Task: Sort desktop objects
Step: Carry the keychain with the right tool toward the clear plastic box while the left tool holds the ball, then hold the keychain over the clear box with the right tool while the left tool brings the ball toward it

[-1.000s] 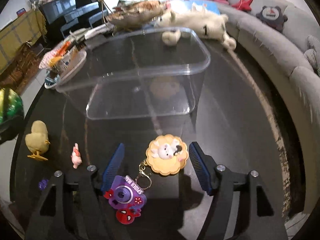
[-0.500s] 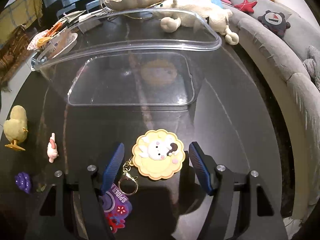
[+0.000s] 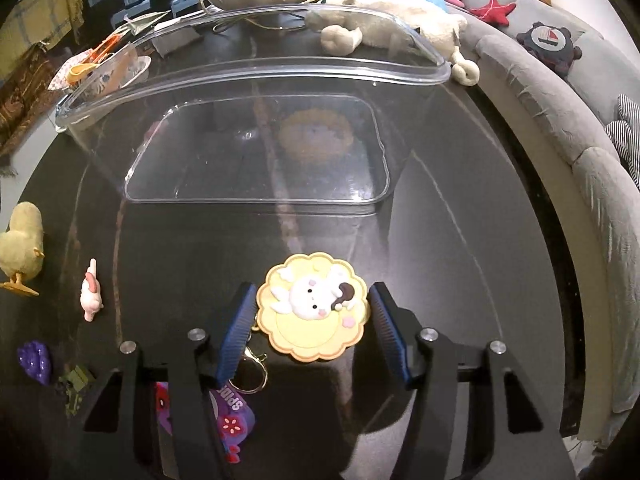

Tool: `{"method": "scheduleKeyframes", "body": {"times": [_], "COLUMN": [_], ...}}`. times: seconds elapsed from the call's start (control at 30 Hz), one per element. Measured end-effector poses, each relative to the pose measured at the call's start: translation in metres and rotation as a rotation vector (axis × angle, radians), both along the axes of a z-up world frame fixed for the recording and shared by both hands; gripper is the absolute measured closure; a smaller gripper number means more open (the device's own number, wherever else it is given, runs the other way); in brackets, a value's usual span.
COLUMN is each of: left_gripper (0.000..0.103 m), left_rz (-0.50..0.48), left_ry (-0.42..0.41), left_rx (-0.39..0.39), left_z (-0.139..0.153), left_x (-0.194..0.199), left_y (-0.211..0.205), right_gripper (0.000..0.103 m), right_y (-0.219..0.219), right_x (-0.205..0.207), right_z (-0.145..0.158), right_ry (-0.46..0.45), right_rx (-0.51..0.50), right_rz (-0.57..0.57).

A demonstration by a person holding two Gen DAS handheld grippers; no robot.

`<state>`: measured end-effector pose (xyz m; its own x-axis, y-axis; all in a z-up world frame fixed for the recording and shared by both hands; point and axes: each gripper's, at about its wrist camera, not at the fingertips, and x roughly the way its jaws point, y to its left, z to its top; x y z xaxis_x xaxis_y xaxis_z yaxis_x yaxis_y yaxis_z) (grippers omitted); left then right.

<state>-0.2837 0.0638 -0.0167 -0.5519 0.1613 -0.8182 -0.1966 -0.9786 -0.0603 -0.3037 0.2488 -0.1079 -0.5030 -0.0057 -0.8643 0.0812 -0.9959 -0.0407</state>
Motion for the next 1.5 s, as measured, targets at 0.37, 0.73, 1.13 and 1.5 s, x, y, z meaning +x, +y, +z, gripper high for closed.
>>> {"method": "scheduleKeyframes", "body": {"times": [0.37, 0.73, 1.13, 1.5], "left_gripper": [0.045, 0.045, 0.045, 0.045], "left_rz": [0.004, 0.006, -0.01, -0.013], "left_ry": [-0.011, -0.012, 0.004, 0.016], "left_rx": [-0.009, -0.016, -0.019, -0.014], "left_z": [-0.004, -0.003, 0.002, 0.007], "left_x": [0.0, 0.001, 0.005, 0.009], "left_y": [0.0, 0.0, 0.005, 0.007], "right_gripper": [0.048, 0.048, 0.048, 0.048], "right_y": [-0.007, -0.018, -0.038, -0.045], "right_x": [0.019, 0.041, 0.065, 0.069], "right_z": [0.029, 0.066, 0.104, 0.112], "right_ry": [0.091, 0.174, 0.263, 0.274], "right_rx": [0.04, 0.019, -0.038, -0.071], "right_rz": [0.004, 0.012, 0.058, 0.068]}}
